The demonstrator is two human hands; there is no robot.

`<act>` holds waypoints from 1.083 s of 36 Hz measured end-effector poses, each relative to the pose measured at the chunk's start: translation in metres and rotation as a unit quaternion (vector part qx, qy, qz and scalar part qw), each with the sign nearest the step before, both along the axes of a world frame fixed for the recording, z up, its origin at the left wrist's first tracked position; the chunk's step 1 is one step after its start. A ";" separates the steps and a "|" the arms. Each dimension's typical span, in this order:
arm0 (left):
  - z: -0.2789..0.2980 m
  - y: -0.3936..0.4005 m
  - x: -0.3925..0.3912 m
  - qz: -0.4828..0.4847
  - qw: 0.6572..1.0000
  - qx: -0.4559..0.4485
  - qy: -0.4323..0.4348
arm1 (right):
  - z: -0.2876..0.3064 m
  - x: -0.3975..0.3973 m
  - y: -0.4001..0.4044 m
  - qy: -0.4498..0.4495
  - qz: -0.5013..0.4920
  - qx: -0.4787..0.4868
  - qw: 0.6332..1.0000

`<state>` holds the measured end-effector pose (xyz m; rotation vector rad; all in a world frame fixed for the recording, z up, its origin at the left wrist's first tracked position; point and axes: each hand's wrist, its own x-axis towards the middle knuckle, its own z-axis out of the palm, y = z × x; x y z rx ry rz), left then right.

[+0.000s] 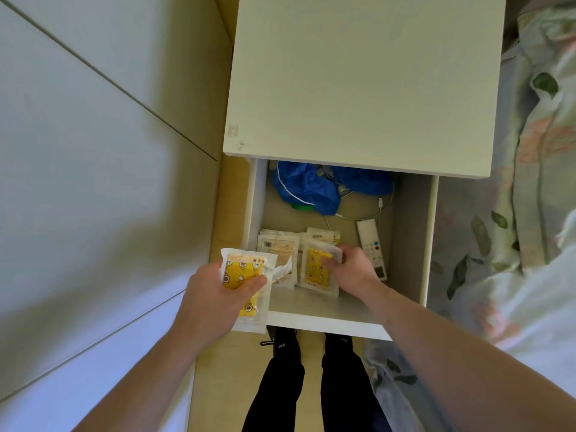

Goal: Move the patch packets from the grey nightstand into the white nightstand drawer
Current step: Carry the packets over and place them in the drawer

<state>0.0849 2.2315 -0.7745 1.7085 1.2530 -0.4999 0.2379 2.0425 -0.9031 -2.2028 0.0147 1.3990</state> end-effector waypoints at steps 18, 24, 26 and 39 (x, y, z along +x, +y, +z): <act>0.012 -0.011 0.016 0.114 0.981 -0.135 -0.076 | 0.066 -0.012 0.001 0.339 -0.175 0.207 0.901; -0.005 -0.019 0.018 0.137 0.980 -0.135 -0.047 | 0.054 -0.002 -0.010 0.328 -0.236 0.203 0.892; -0.013 -0.019 0.016 0.120 0.988 -0.094 -0.025 | 0.047 0.003 -0.011 0.257 -0.249 0.175 0.917; -0.034 -0.023 0.020 0.076 0.995 -0.057 -0.036 | 0.013 0.002 0.007 -0.124 0.171 -0.064 0.975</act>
